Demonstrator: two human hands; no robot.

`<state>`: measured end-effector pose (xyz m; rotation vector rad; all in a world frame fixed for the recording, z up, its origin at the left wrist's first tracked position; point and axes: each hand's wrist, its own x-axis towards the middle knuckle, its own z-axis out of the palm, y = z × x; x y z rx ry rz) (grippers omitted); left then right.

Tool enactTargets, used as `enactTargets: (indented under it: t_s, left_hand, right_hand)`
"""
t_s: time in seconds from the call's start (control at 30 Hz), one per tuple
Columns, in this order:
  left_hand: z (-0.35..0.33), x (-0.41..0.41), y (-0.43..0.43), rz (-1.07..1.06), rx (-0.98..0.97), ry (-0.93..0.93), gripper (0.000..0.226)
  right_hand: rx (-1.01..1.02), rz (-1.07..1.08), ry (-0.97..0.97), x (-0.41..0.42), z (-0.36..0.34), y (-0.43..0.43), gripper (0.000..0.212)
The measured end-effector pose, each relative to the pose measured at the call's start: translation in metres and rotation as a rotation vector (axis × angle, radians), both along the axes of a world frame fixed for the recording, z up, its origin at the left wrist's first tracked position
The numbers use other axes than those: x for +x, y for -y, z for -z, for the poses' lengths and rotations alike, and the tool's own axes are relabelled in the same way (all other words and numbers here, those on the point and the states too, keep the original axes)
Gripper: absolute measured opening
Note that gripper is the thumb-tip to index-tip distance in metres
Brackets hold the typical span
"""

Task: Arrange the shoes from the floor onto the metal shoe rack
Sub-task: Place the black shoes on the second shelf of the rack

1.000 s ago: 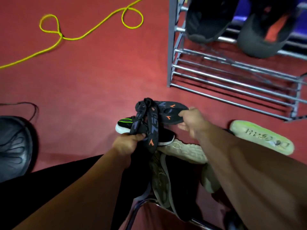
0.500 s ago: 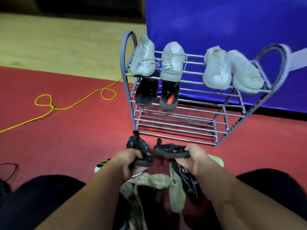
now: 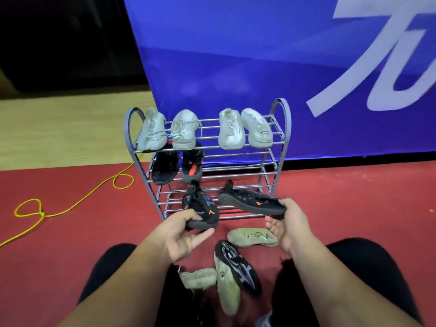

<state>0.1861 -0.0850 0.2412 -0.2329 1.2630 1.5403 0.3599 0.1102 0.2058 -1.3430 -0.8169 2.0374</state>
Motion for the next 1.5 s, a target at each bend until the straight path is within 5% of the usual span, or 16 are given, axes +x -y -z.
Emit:
enactTargets:
  t_s: [0.3, 0.77, 1.1, 1.3, 1.5]
  left_hand:
    - [-0.009, -0.010, -0.056, 0.085, -0.016, -0.027, 0.018]
    - [0.031, -0.055, -0.187, 0.076, 0.055, -0.067, 0.040]
    - [0.056, -0.091, -0.243, 0.090, -0.015, -0.066, 0.014]
    - [0.103, -0.085, -0.246, -0.022, -0.089, -0.045, 0.009]
    - [0.126, -0.083, -0.247, -0.051, -0.085, -0.031, 0.021]
  right_hand:
    - [-0.043, 0.049, -0.135, -0.017, -0.001, -0.020, 0.012]
    - [-0.025, -0.053, -0.098, -0.069, 0.025, -0.136, 0.007]
    - [-0.119, 0.025, -0.134, -0.122, 0.064, -0.172, 0.020]
    - [-0.140, -0.130, 0.098, -0.123, 0.094, -0.166, 0.035]
    - [-0.163, -0.107, 0.110, -0.129, 0.089, -0.165, 0.035]
